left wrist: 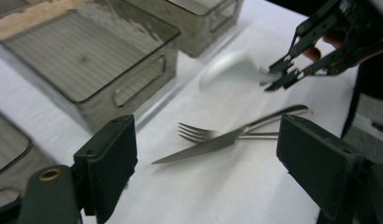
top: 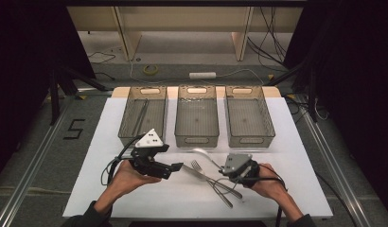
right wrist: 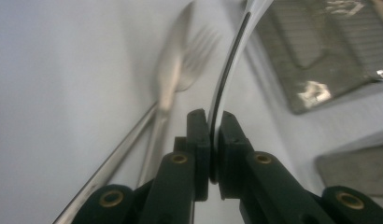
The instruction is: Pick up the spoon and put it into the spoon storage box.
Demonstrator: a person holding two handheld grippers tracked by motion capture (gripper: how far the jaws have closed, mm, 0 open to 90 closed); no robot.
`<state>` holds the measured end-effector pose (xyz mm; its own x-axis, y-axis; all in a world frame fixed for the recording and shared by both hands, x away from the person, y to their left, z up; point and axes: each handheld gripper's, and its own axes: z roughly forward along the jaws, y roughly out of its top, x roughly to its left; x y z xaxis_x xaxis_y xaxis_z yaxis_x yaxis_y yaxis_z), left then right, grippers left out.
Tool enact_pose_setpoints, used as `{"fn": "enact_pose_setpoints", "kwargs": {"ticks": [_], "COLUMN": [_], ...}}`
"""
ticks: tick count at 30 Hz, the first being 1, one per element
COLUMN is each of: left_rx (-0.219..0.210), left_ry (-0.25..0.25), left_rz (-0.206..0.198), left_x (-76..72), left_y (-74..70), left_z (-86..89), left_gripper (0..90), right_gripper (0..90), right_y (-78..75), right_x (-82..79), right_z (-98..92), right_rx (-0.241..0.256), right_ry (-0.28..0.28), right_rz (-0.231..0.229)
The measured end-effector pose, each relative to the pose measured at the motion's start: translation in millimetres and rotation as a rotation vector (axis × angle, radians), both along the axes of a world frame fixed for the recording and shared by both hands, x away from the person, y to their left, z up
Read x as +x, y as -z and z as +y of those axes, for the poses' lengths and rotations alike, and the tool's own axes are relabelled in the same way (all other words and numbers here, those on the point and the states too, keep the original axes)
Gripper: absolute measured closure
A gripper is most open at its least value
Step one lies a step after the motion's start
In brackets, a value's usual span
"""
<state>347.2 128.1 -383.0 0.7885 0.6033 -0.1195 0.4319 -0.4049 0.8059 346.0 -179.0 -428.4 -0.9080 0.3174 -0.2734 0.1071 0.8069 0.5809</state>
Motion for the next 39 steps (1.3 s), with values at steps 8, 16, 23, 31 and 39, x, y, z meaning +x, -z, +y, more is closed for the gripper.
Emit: {"fn": "enact_pose_setpoints", "kwargs": {"ticks": [8,16,23,31,39], "left_rx": [-0.047,-0.074,-0.092,-0.089,-0.121], "left_ry": [-0.08,-0.125,-0.157,-0.166,-0.184], "left_rz": [-0.035,-0.061,-0.063,-0.072,-0.075], "left_x": [-6.9,-12.6,-15.4,-16.3,-15.9], "left_y": [19.3,27.8,34.3,36.2,36.4], "left_z": [20.0,31.4,38.5,41.1,43.8], "left_gripper": [18.3,17.7,17.6,16.8,16.7], "right_gripper": [86.0,86.0,86.0,85.9,85.9], "right_y": [-32.7,-48.0,-41.6,-33.7,-23.7], "right_x": [48.2,95.5,127.6,154.5,168.6], "right_z": [-3.6,17.6,37.8,50.4,52.9], "right_rx": [0.179,0.232,0.206,0.186,0.19], "right_ry": [0.177,0.281,0.349,0.419,0.481], "right_rz": [0.08,0.141,0.171,0.204,0.231]}}
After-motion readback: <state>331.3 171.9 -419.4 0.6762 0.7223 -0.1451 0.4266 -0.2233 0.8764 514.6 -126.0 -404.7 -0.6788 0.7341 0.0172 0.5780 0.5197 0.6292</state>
